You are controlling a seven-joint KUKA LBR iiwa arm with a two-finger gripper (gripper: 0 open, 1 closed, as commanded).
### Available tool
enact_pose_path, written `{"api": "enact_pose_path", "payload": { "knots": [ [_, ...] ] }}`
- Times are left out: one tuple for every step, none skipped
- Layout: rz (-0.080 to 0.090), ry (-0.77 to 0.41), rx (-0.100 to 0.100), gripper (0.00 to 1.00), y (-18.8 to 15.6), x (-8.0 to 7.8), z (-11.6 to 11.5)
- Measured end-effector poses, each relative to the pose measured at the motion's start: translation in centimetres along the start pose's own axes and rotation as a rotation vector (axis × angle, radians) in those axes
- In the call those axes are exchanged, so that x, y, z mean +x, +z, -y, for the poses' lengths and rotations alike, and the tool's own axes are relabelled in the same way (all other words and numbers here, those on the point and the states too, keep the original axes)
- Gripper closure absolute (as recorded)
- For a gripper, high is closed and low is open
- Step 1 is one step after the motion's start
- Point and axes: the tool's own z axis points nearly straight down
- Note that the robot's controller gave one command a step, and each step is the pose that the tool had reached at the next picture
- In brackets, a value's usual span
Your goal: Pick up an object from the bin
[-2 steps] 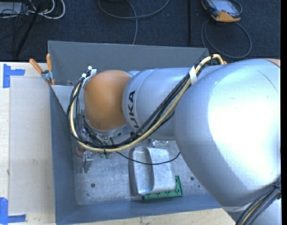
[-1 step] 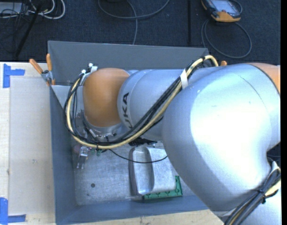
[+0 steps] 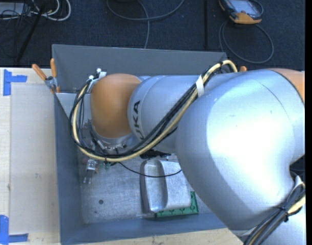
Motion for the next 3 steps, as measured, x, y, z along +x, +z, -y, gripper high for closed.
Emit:
{"api": "enact_pose_path", "payload": {
  "knots": [
    [-0.001,0.004,0.0,0.0,0.0,0.0,0.0],
    [0.007,0.006,-0.004,1.0,-0.4,-0.3,-0.1],
    [0.006,0.008,-0.003,1.0,-10.0,-0.5,-0.1]
  ]
}}
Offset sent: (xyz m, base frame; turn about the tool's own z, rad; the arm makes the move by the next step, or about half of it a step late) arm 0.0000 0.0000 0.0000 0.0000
